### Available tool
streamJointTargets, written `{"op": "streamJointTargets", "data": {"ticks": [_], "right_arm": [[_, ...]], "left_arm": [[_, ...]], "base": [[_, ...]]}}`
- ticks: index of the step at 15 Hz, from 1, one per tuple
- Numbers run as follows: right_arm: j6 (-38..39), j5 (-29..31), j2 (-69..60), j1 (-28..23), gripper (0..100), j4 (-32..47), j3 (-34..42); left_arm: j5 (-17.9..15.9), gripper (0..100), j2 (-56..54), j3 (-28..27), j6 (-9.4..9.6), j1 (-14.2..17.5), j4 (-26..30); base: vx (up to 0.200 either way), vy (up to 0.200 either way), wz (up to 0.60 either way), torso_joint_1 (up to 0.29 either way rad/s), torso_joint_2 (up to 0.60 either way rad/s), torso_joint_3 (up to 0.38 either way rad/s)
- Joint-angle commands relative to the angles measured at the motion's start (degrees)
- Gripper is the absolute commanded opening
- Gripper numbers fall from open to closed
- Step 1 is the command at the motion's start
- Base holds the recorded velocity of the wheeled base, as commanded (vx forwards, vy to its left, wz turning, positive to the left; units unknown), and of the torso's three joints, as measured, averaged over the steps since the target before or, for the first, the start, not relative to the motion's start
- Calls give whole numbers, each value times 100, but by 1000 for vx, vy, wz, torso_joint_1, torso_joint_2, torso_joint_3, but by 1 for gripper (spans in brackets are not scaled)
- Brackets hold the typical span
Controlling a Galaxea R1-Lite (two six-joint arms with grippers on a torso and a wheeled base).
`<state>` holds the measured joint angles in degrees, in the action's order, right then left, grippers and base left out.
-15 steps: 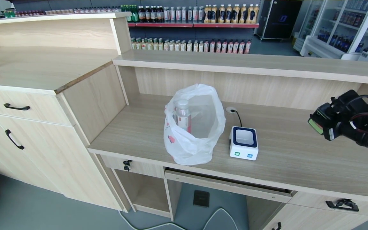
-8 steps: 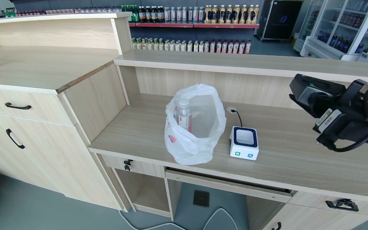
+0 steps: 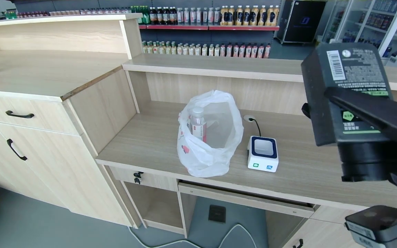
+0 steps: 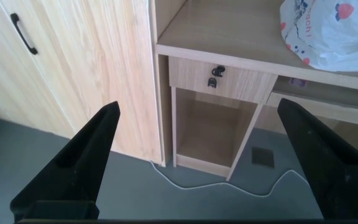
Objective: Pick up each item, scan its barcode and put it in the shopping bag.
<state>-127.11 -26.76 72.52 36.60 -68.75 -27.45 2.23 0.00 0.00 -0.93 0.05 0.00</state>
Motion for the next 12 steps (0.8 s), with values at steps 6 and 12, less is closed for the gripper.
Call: {"op": "streamJointTargets", "data": {"ticks": [6, 12], "right_arm": [[-1597, 145, -731, 1359, 0, 925, 232], [-1958, 118, -1276, 1315, 0, 1892, 276]], "left_arm": [[5, 100, 0, 0, -4, 4, 0], [5, 100, 0, 0, -4, 4, 0]], "base": [[0, 0, 0, 0, 0, 0], [0, 0, 0, 0, 0, 0]]}}
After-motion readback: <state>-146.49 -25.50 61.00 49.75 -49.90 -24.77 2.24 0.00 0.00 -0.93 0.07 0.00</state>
